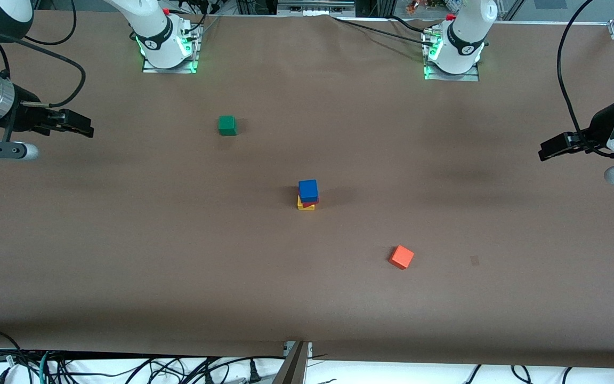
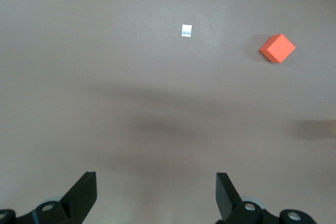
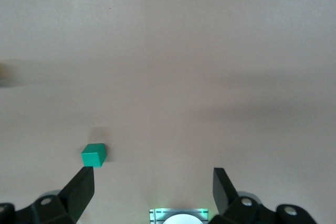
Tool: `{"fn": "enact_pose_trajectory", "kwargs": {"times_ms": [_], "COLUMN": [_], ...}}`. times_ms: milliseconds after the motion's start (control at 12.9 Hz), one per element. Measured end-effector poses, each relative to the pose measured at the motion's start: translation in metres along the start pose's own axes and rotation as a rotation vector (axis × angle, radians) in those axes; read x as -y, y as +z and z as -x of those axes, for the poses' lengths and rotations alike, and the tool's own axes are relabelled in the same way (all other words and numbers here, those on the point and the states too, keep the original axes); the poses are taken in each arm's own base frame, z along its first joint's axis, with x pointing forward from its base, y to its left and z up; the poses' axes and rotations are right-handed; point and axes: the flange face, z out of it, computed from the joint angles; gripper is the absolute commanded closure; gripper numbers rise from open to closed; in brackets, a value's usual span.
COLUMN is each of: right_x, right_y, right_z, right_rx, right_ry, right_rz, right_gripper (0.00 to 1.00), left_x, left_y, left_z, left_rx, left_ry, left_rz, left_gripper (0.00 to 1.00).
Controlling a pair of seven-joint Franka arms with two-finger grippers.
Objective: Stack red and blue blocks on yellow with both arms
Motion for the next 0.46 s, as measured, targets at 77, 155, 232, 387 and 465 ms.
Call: {"fn": "enact_pose_trajectory", "kwargs": {"times_ms": [77, 155, 232, 387, 465], "right_x": [-0.0010, 0.0015, 0.0039, 0.0057, 0.0067], "right_y": [-0.0002, -0.0010, -0.0023, -0.0061, -0.0092], "right_z": [0.0000, 0.0007, 0.0017, 0.0029, 0.0029], "right_rx": [-0.002, -0.004, -0.007, -0.016, -0.024], "right_ry": [-0.021, -0.035, -0.041, -0.045, -0.047], "right_rz": [0.022, 0.035, 0.039, 0.039, 0.039], "right_gripper": [0.00, 0.00, 0.00, 0.00, 0.00], "left_x": [-0.0001, -0.0001, -0.0001, -0.0001, -0.0001], "left_y": [0.0000, 0.0000, 0.0000, 0.0000, 0.0000], "left_z": [0.0000, 0.0000, 0.0000, 0.0000, 0.0000], "left_rx": [0.000, 0.000, 0.000, 0.000, 0.000], "left_ry": [0.000, 0.000, 0.000, 0.000, 0.000], "left_rz": [0.000, 0.000, 0.000, 0.000, 0.000], "left_gripper": [0.00, 0.00, 0.00, 0.00, 0.00]}}
